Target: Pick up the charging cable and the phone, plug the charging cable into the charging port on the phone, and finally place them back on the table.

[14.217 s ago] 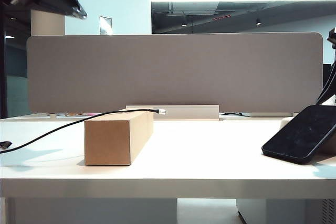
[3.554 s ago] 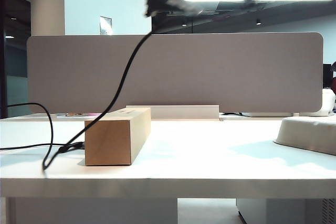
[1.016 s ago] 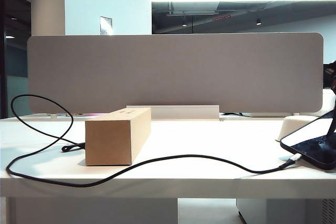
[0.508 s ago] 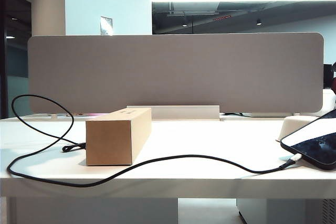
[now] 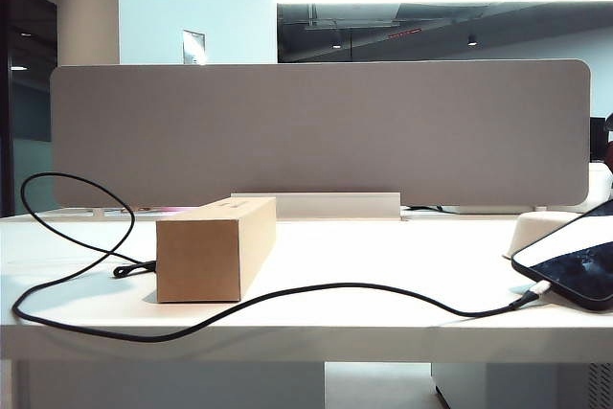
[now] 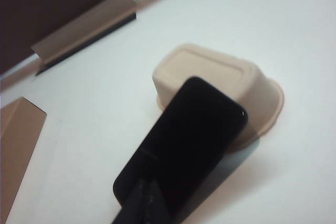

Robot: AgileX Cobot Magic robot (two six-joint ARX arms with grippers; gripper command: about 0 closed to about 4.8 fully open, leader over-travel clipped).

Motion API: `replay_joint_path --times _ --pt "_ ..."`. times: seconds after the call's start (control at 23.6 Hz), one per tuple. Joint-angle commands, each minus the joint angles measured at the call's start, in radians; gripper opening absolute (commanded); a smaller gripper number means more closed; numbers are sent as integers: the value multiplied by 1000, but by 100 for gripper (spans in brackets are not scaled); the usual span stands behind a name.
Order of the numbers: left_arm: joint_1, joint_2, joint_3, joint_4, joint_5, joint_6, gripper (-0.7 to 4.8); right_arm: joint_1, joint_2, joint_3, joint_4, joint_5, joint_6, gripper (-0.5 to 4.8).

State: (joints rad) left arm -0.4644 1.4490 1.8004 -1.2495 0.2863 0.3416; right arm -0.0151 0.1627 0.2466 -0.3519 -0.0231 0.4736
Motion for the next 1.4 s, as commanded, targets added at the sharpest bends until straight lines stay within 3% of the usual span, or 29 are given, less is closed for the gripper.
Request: replay_joint_path --times 0.04,0.34,0.55,0.8,1.23,1.4 --pt "-1 -9 3 10 6 -1 -6 1 -95 -34 21 31 -55 -5" --pt "-1 -22 3 3 6 -1 -6 1 -163 -95 44 48 -93 -5" --pt "-2 -39 3 -3 6 -1 -6 1 -163 -191 201 47 -93 -5" --pt "-1 -61 3 -18 5 -1 -6 1 -163 -235 253 47 -108 -6" --pt "-1 -116 3 -44 1 0 -6 1 -163 -246 224 46 -199 -5" --pt "-1 -149 3 -56 -76 -1 -6 1 -163 -246 174 47 -198 -5"
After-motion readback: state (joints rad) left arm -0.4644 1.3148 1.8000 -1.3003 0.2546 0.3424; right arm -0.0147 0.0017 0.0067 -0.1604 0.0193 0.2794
